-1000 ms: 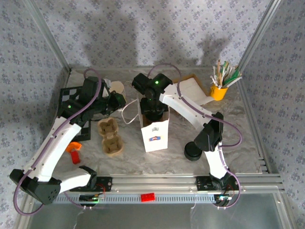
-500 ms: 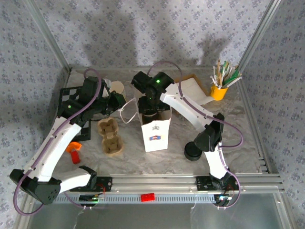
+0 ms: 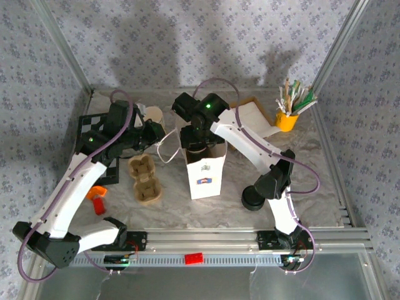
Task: Pack the takeout coffee
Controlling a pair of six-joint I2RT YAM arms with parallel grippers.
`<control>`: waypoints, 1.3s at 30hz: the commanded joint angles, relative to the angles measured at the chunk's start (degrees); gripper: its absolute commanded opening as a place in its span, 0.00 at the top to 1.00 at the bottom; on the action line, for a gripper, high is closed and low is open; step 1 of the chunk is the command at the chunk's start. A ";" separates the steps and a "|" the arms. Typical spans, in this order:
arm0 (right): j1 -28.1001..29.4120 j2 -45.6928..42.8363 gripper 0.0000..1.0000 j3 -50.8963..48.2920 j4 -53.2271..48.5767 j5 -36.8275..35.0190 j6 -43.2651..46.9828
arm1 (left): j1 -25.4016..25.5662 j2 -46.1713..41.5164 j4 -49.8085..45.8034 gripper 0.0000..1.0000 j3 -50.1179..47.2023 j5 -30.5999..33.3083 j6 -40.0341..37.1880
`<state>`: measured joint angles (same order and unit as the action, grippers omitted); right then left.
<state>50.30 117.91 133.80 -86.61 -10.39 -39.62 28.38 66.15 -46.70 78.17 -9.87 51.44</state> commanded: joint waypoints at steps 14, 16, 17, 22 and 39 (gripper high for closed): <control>1.39 -0.31 0.05 4.19 -4.31 -1.90 -0.20 | -0.36 0.86 0.31 0.85 0.23 -1.21 -1.76; 1.55 -0.25 0.04 4.77 -4.45 -1.75 -0.20 | -0.35 0.96 0.22 0.85 0.31 -1.21 -1.97; 1.62 -0.22 0.04 5.22 -4.53 -1.73 -0.19 | -0.35 1.07 0.12 0.85 0.31 -1.18 -2.05; 2.07 -0.35 0.03 6.73 -6.05 -1.78 -0.12 | -0.36 1.55 0.10 0.86 0.47 -1.51 -2.37; 3.12 -2.93 0.19 7.00 -6.43 -2.13 0.06 | -0.41 1.39 0.20 0.87 0.86 -1.90 -2.64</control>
<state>52.84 117.62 139.13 -90.91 -11.22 -39.42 28.38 67.72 -46.54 78.17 -10.79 50.28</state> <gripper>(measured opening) 0.811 0.132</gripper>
